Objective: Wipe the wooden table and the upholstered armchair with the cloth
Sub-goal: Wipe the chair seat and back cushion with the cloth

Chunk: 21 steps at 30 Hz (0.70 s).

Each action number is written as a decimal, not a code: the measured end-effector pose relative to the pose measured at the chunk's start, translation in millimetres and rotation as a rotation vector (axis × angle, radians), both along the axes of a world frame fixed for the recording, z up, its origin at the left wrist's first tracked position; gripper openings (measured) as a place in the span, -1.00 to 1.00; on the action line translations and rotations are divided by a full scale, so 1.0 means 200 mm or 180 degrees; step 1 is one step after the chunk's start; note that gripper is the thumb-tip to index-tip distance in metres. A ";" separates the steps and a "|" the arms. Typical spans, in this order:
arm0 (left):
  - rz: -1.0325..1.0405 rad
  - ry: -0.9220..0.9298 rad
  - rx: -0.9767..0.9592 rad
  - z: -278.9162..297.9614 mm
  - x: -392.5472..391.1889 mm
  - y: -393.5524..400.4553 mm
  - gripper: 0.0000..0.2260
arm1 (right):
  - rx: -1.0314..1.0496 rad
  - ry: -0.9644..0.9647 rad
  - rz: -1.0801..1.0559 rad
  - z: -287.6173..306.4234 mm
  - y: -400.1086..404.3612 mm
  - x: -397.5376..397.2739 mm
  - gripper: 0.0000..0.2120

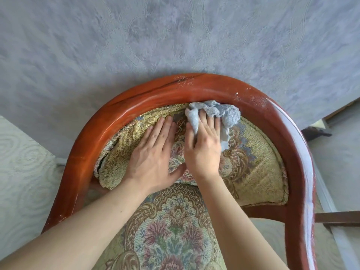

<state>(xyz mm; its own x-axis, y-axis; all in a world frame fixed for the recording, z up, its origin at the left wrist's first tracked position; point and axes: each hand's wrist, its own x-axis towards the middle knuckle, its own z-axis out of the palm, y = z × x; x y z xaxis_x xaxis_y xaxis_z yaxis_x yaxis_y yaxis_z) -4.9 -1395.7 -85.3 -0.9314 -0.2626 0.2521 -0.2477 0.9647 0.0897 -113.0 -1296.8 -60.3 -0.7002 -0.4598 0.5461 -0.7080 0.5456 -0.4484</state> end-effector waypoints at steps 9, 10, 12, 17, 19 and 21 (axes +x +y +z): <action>0.0056 0.0040 -0.0157 -0.03 -0.01 0.00 -0.10 | 0.1269 0.0749 0.1263 0.07 0.18 -0.14 -0.56; 0.0061 0.0065 -0.0166 -0.03 -0.01 0.01 -0.11 | 0.1106 0.0646 0.1189 0.09 0.22 -0.14 -0.57; 0.0052 0.0083 -0.0163 -0.04 -0.02 0.01 -0.11 | 0.0542 0.0185 0.0746 0.13 0.31 -0.11 -0.57; 0.0036 0.0105 -0.0164 -0.06 -0.01 0.00 -0.10 | -0.1866 -0.1037 -0.1087 0.21 0.52 -0.03 -0.60; 0.0044 0.0117 -0.0131 -0.06 -0.01 0.00 -0.10 | -0.2522 -0.1130 -0.1527 0.26 0.55 -0.02 -0.61; 0.0052 0.0143 -0.0101 -0.06 -0.02 0.00 -0.10 | -0.2625 -0.1006 -0.1617 0.27 0.54 -0.01 -0.57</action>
